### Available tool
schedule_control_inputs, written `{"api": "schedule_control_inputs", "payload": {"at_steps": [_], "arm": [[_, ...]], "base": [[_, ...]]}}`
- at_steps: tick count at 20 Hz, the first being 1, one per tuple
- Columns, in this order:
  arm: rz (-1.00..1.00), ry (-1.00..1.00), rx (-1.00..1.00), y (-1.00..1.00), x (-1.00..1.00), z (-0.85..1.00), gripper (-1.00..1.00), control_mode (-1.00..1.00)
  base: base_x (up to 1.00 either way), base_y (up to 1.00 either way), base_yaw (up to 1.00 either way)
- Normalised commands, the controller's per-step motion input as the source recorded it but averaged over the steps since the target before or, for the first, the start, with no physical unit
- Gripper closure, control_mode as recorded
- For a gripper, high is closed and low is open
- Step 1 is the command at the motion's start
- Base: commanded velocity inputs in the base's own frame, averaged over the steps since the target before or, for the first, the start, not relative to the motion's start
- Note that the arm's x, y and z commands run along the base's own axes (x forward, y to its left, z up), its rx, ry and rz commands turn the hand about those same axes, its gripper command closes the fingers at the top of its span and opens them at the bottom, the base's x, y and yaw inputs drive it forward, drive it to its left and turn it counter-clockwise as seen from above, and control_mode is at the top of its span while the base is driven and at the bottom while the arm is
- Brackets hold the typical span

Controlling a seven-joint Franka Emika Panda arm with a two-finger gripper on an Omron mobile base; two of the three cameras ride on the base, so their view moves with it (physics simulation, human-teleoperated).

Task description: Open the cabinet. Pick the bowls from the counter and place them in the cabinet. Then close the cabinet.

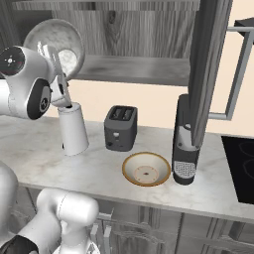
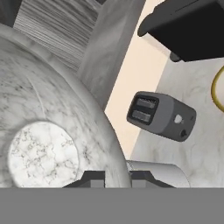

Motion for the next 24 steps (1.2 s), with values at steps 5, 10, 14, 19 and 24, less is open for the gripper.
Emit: {"api": "schedule_control_inputs", "payload": {"at_steps": [5, 10, 14, 19, 24], "arm": [[0.0, 0.0, 0.0, 0.29, 0.44, -0.02, 1.0, -1.0], [0.0, 0.0, 0.0, 0.2, 0.51, 0.0, 1.0, -1.0], [0.0, 0.0, 0.0, 0.14, 0.55, -0.02, 1.0, -1.0], [0.0, 0.0, 0.0, 0.19, 0.55, -0.03, 1.0, -1.0], [0.0, 0.0, 0.0, 0.21, 0.45, -0.06, 1.0, -1.0]], "base": [[0.0, 0.0, 0.0], [0.0, 0.0, 0.0], [0.0, 0.0, 0.0], [0.0, 0.0, 0.0], [0.0, 0.0, 0.0]]}}
